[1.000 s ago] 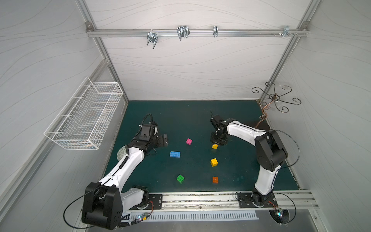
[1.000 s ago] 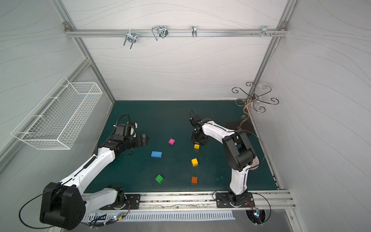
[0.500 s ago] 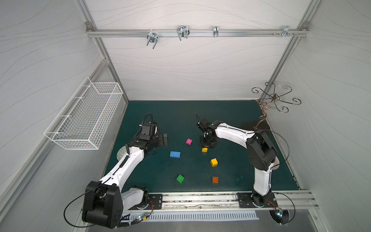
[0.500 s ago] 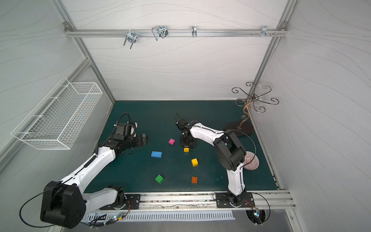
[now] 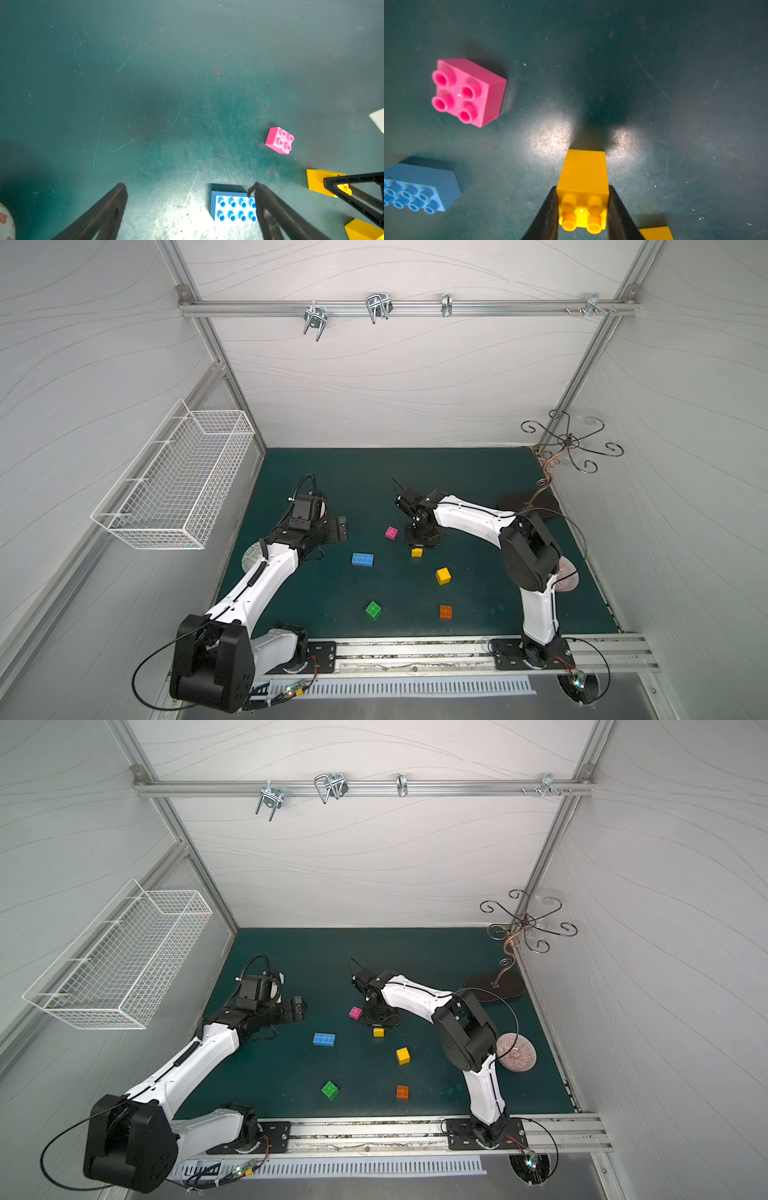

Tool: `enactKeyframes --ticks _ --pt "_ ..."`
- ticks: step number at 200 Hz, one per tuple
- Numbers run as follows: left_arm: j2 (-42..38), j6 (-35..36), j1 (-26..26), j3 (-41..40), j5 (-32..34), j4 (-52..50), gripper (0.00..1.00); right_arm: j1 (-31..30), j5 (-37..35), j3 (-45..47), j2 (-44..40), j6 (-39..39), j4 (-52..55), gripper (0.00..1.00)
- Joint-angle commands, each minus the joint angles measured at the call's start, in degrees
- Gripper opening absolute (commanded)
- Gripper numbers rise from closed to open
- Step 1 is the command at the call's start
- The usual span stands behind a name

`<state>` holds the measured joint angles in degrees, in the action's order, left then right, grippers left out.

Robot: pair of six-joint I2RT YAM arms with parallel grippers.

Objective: Assemble the number 4 with lego
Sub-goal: Move the lego brick at the center of the board.

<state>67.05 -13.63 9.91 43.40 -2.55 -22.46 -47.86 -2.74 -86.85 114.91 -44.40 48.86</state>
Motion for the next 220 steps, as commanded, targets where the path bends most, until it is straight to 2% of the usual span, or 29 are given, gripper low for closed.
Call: enactKeyframes --ticks 1,69,135,179,220 --pt "0.2 0.2 0.2 1.4 0.5 1.6 0.97 -0.4 -0.9 -0.7 1.3 0.0 2.9 0.35" --pt "0.2 0.0 0.2 1.4 0.6 1.6 0.97 -0.6 -0.7 -1.4 0.2 0.2 3.2 0.48" --pt "-0.7 0.2 0.3 1.7 -0.3 0.8 0.97 -1.5 -1.4 -1.0 -6.1 1.1 6.1 0.54" --pt "-2.5 1.4 2.9 2.0 0.4 -1.2 0.97 -4.9 -0.9 7.9 -16.9 -1.1 9.9 0.56" --pt "-2.6 0.7 7.4 1.5 1.7 -1.4 0.98 -10.2 -0.5 19.8 -26.5 -9.7 11.3 0.66"
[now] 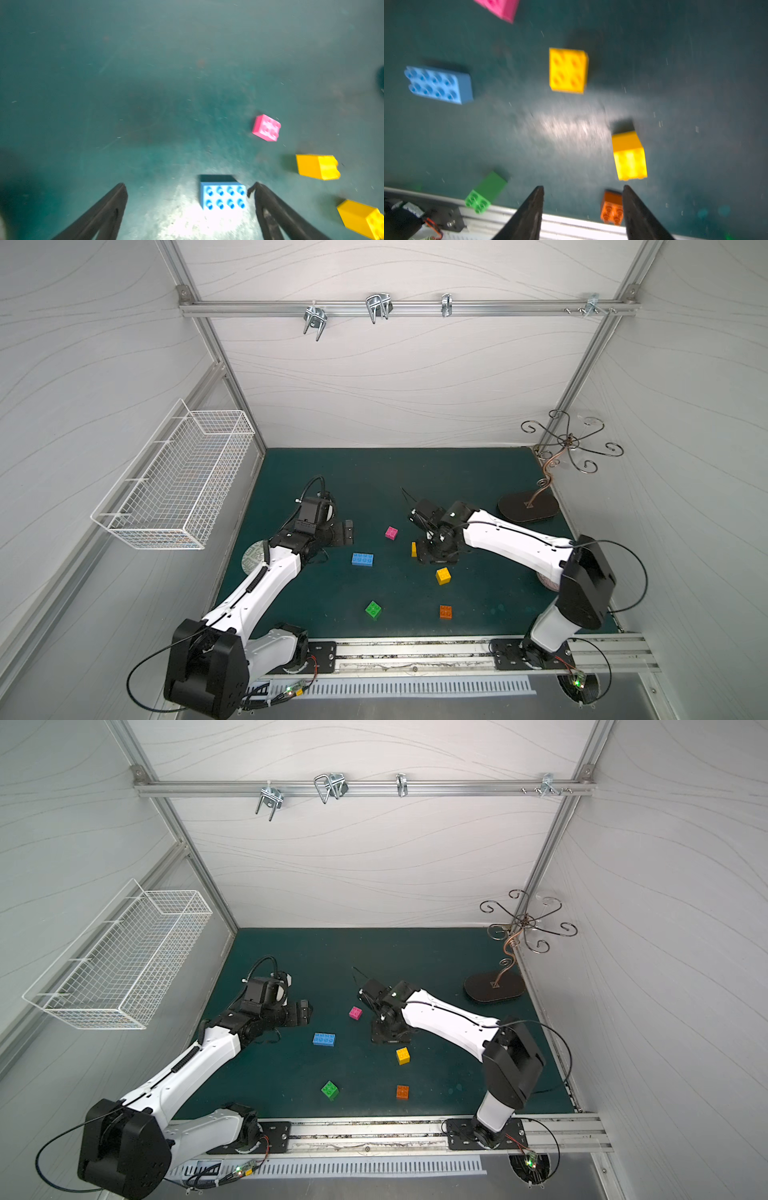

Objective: Assemble the number 4 with lego
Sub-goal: Move the lego brick at the center of the board, then pick up the lego brick from the center of the board.

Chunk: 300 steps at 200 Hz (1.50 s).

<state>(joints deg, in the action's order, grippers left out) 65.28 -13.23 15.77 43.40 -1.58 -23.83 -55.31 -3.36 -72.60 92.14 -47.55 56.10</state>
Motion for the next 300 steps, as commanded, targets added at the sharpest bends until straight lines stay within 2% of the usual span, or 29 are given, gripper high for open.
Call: enactKeyframes --ticks 1,34,55,75,162,228,300 --pt "-0.9 0.2 1.6 1.5 0.7 0.0 0.98 -2.9 0.1 5.9 -3.9 -6.9 4.0 0.66" --pt "-1.4 -0.9 1.7 1.4 -0.9 1.1 0.98 -9.0 0.5 13.0 -7.2 -15.9 3.8 0.69" --pt "-2.0 -1.4 1.7 1.2 -1.7 1.6 0.98 -11.6 1.5 15.3 -7.7 -20.3 4.0 0.67" --pt "-2.3 -2.1 1.7 0.8 -2.0 2.4 0.98 -11.8 2.2 16.1 -8.0 -21.8 3.6 0.63" --pt "-2.3 -2.6 1.7 0.5 -2.0 2.5 0.98 -9.6 6.2 17.9 -1.9 -20.3 -2.5 0.54" --pt "-2.1 -2.4 1.7 0.6 -1.2 2.6 0.98 -5.9 6.7 20.2 -1.5 -17.5 -4.7 0.5" --pt "-2.3 -2.2 1.8 0.5 -0.2 2.4 0.98 -5.6 7.8 20.3 0.1 -15.6 -6.0 0.43"
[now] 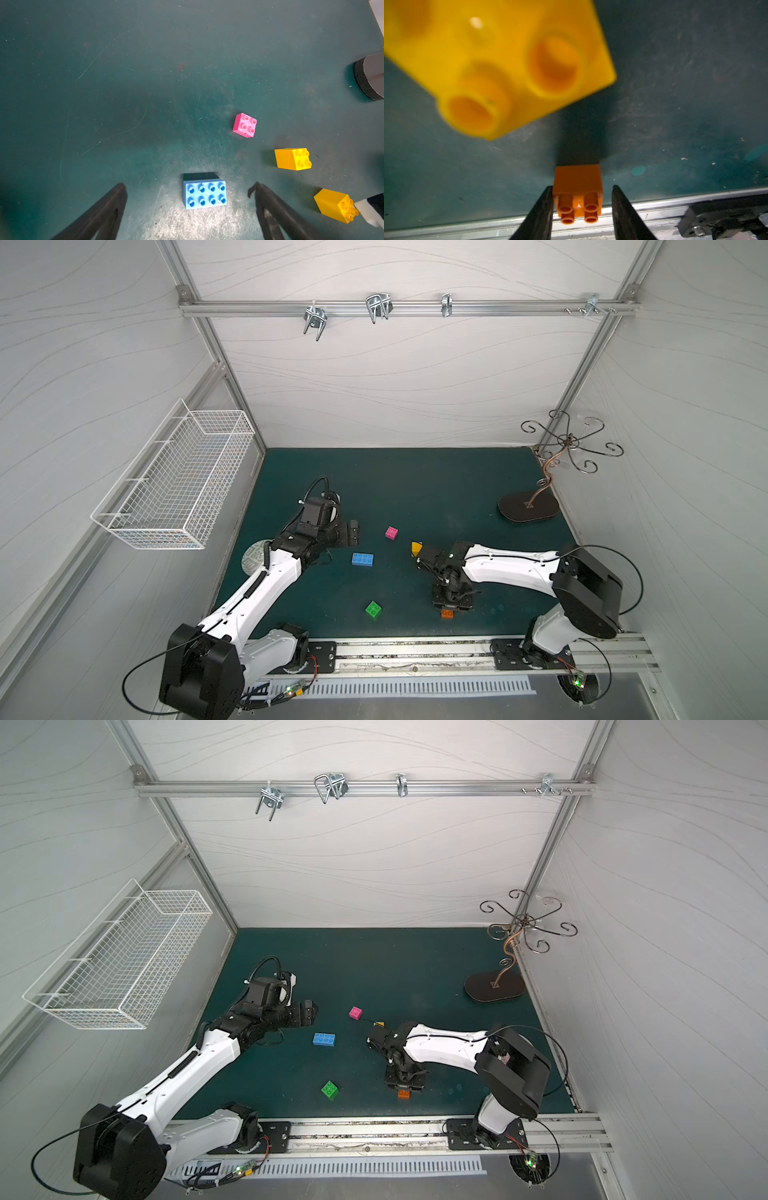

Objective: Assemble the number 4 with lego
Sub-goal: Pick up the lego brick from the center of the board, then assemble the lego brick with the lego brick.

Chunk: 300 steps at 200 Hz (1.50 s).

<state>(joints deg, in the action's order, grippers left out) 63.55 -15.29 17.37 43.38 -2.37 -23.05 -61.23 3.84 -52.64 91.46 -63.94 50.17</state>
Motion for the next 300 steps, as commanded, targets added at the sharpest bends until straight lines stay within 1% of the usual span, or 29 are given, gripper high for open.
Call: enactKeyframes --ticks 1,49,85,113,129,171,212,255,300 --pt "-0.6 -0.2 0.2 0.5 0.6 1.6 0.98 0.3 0.6 0.4 0.8 0.9 -0.1 0.43" --pt "-0.4 -0.2 0.1 0.5 0.8 1.5 0.98 0.3 0.5 0.0 0.9 1.1 0.1 0.33" --pt "-0.5 0.3 0.1 0.7 0.4 1.2 0.98 0.3 -2.1 -3.0 -0.5 2.9 3.3 0.24" --pt "-1.0 1.2 0.1 0.2 -1.9 2.4 0.98 0.7 -4.7 -8.1 -1.3 6.8 8.1 0.24" --pt "-1.2 1.8 0.1 0.1 -2.9 2.7 0.98 1.7 -5.1 -11.3 -1.4 9.4 10.3 0.24" --pt "-0.2 3.4 0.3 0.2 -7.0 3.1 0.95 6.5 -4.2 -20.7 0.2 17.1 14.7 0.23" --pt "0.7 5.0 0.6 0.6 -9.8 4.2 0.94 12.0 -3.6 -30.0 5.5 24.6 16.9 0.22" --pt "3.2 6.8 1.2 2.3 -13.2 4.2 0.93 15.1 -2.8 -37.2 11.9 28.6 17.2 0.21" --pt "5.1 7.7 2.0 2.6 -14.6 5.4 0.92 16.3 -1.9 -41.1 16.7 29.9 16.9 0.2"
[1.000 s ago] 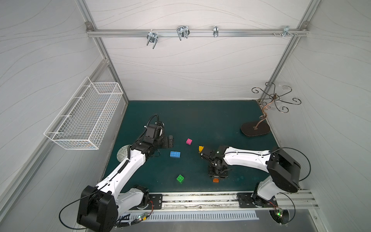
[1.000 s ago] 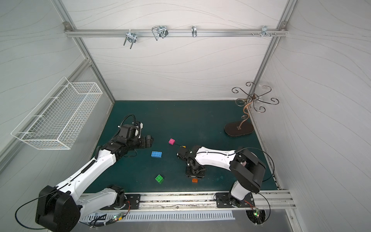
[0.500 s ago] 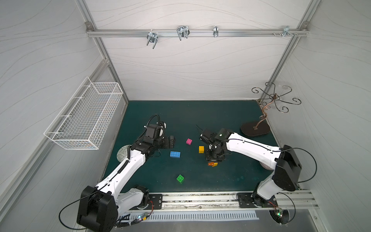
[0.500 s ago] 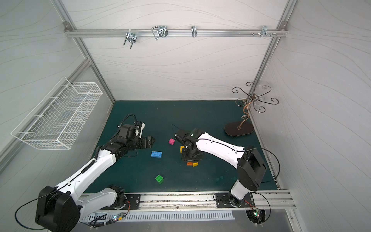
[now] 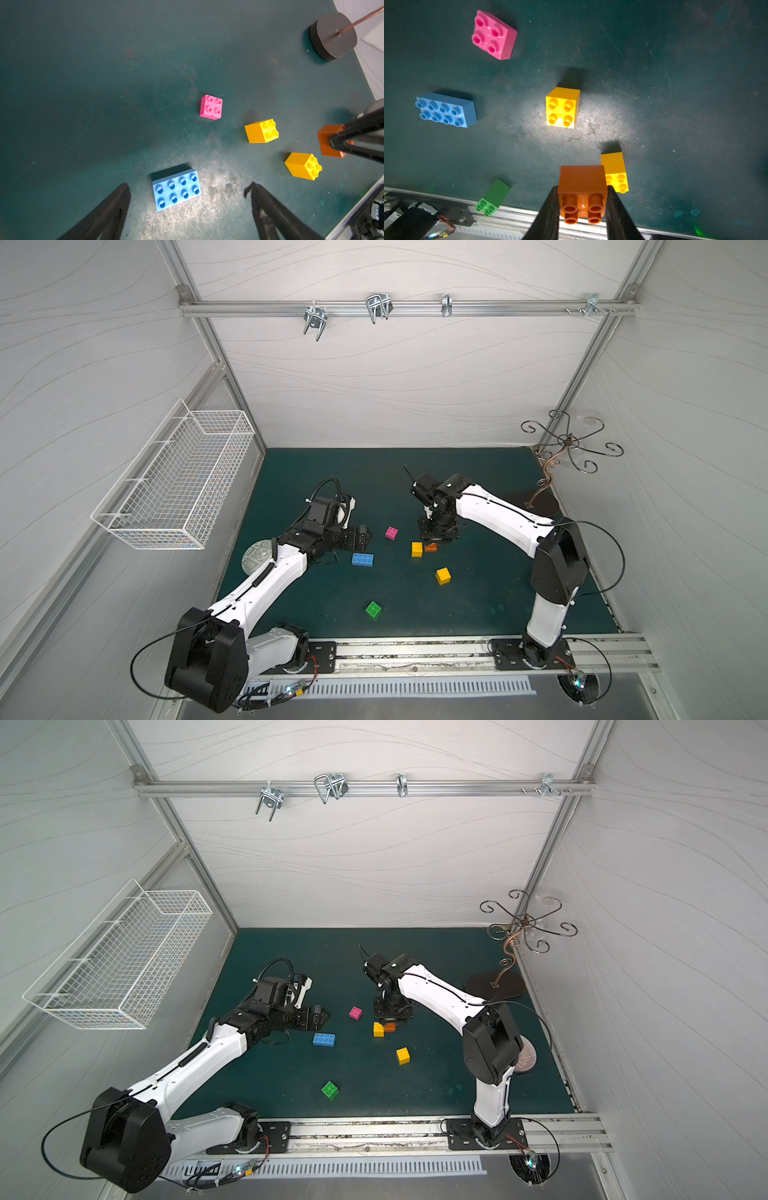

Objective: Assemble the number 4 with lego
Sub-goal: Assemble the lego brick with the lego brick.

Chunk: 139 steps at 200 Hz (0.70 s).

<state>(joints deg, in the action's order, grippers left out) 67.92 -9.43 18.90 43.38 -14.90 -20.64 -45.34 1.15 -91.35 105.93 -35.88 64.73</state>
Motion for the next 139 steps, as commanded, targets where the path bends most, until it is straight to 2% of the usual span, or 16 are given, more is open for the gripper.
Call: enactKeyframes --ticks 1,139 --pt "0.7 1.9 0.4 2.5 -2.1 3.1 0.92 0.5 0.7 -2.5 2.4 1.9 2.3 0.2" --pt "-0.4 1.6 1.4 0.9 -1.9 4.1 0.91 0.8 -1.1 -7.8 10.0 -0.9 1.6 0.19"
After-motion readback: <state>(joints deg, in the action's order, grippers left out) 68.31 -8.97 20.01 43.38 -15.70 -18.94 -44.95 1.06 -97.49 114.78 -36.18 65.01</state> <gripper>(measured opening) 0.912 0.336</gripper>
